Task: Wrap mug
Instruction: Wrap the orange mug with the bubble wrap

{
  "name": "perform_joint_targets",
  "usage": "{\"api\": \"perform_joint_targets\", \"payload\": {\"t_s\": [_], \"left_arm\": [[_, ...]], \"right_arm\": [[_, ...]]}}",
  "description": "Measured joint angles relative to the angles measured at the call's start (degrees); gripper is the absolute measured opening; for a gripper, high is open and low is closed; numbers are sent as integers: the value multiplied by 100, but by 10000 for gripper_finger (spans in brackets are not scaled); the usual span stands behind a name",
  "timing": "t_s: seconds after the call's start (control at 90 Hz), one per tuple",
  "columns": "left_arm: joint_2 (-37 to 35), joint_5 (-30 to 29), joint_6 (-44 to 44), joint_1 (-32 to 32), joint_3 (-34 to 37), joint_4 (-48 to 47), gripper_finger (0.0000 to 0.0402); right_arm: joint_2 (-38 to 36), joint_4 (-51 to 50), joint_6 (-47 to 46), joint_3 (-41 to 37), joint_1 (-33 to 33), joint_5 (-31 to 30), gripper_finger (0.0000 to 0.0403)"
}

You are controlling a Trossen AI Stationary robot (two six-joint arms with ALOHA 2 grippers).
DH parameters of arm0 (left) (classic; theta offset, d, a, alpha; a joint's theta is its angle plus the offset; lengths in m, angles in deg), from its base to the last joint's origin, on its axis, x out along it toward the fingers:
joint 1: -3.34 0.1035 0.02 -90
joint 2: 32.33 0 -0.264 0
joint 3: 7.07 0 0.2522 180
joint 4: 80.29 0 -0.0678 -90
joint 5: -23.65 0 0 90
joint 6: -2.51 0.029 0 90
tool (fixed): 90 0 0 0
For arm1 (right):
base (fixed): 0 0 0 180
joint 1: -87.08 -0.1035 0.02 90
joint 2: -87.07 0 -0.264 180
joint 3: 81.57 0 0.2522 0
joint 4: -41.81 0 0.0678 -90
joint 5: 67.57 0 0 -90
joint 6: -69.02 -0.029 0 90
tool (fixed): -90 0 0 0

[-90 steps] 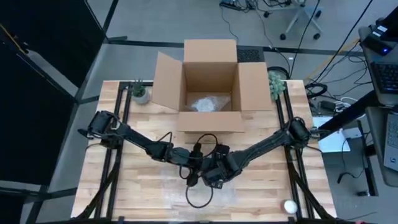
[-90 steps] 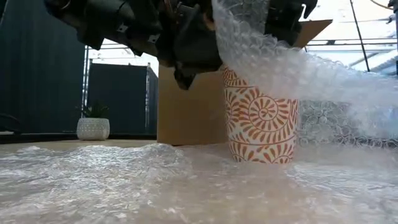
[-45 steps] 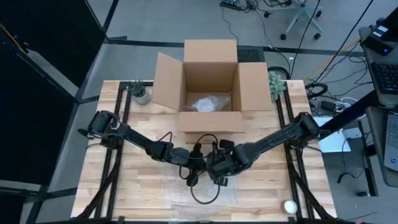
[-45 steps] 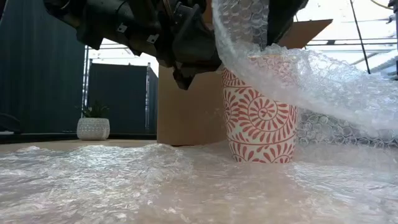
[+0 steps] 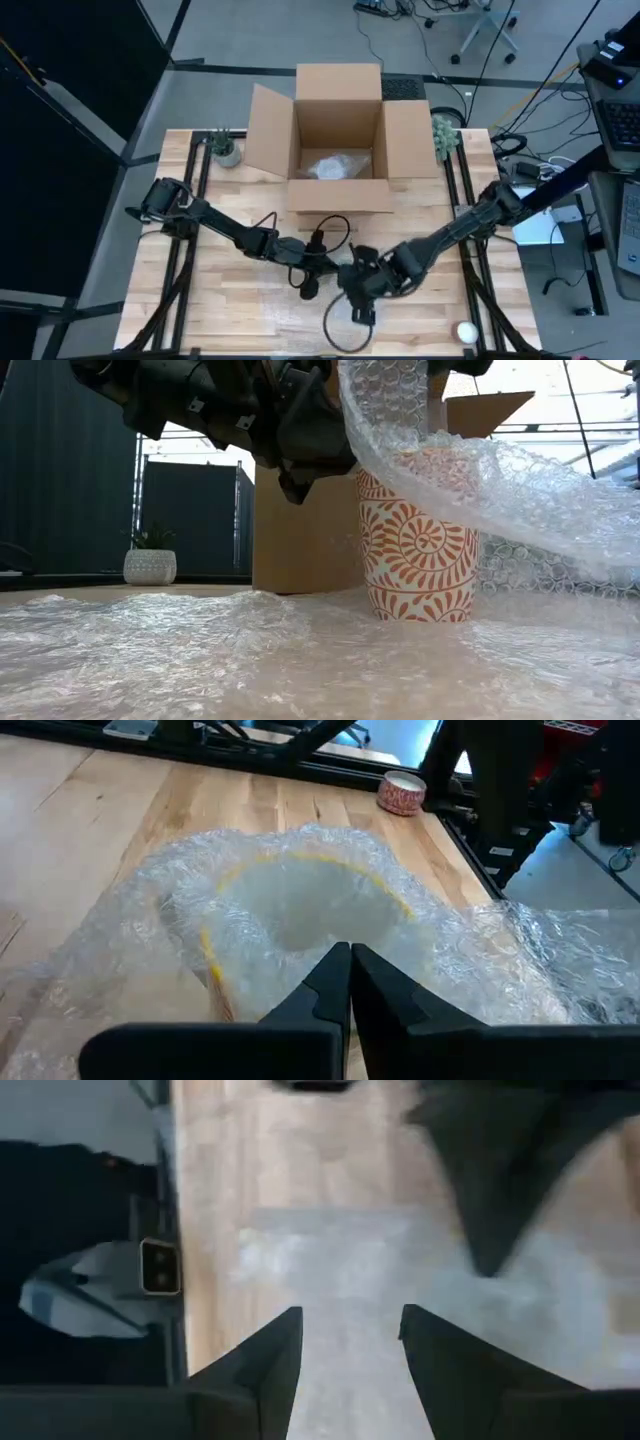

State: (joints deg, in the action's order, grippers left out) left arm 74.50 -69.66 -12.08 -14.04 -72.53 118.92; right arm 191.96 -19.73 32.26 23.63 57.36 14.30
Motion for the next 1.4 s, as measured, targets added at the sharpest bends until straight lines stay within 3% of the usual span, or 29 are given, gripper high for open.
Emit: {"api": "perform_joint_targets", "payload": {"t_s": [0.278,0.733,1.044,1.4], "left_arm": [[0,2,-1,0,0,0,0],[-2,-4,74,-4,20,-40,0],[1,18,-46,0,-2,-3,0],[0,11,-9,0,0,-2,0]], "right_arm": [[655,-165,286,2,161,-381,160],[1645,-296,484,48,481,35,160],[709,-470,299,-15,493,316,160],[-215,-836,292,0,501,134,160]]}}
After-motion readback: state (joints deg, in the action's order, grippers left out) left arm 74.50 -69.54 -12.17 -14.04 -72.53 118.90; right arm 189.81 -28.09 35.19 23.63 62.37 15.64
